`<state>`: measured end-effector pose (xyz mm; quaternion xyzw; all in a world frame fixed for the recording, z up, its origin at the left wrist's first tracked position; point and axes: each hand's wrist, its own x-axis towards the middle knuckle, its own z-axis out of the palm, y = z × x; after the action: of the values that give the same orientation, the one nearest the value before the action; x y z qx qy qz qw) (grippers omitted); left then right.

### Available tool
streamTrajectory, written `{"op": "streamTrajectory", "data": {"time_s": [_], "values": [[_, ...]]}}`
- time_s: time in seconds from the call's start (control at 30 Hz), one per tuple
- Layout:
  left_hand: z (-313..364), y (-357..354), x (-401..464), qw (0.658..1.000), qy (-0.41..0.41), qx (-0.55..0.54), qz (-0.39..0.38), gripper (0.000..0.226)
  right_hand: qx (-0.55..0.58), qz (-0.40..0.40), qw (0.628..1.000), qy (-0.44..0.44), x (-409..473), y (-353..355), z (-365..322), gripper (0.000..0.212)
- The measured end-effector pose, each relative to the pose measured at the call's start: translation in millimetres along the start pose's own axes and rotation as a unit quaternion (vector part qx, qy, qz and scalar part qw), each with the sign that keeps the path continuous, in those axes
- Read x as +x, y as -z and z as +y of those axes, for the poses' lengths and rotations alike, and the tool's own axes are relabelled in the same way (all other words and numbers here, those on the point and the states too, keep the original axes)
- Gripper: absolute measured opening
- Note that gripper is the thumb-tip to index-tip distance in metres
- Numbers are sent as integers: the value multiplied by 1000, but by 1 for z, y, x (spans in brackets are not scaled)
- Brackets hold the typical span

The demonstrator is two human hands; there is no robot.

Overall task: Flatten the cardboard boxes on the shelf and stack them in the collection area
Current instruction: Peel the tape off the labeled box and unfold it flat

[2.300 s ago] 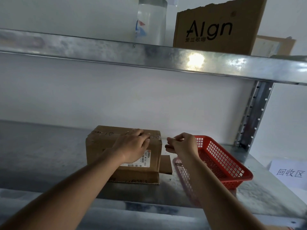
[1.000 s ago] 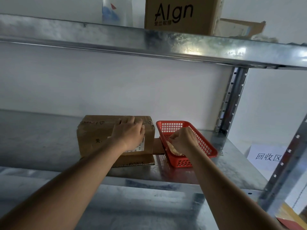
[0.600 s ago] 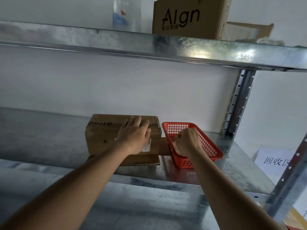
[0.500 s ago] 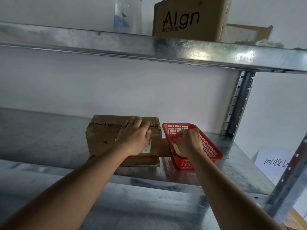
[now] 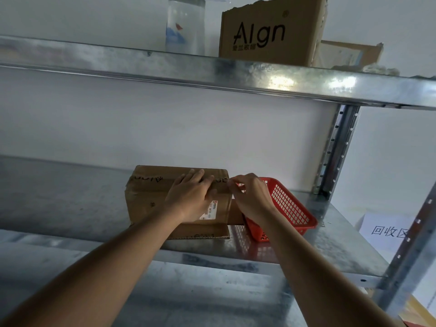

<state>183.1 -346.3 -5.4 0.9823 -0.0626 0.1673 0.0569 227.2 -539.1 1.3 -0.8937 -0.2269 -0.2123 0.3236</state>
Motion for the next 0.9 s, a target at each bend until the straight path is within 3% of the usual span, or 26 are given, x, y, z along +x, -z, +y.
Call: {"op": "streamTrajectory", "data": {"time_s": [0.23,0.37,0.5,0.6,0.7,0.77,0.9], "values": [[-45,21,-28,995,-45,-81,25,48,77,-27,996,-27,10,-29,-26,35],[-72,21,-51,993,-73,-84,36,52,78,-55,995,-29,21,-47,-42,19],[-102,32,-65,998,-25,-32,53,71,80,-40,994,-64,29,-59,-60,16],[-132,44,-71,995,75,25,55,85,55,-48,995,-73,30,-63,-78,35],[-156,47,-73,991,127,3,37,106,26,-57,996,-66,31,-69,-94,40],[-165,48,-72,989,131,7,74,114,38,-62,994,-76,35,-71,-104,39],[-179,56,-69,984,108,9,143,87,159,-67,974,-149,41,-73,-118,54]]}}
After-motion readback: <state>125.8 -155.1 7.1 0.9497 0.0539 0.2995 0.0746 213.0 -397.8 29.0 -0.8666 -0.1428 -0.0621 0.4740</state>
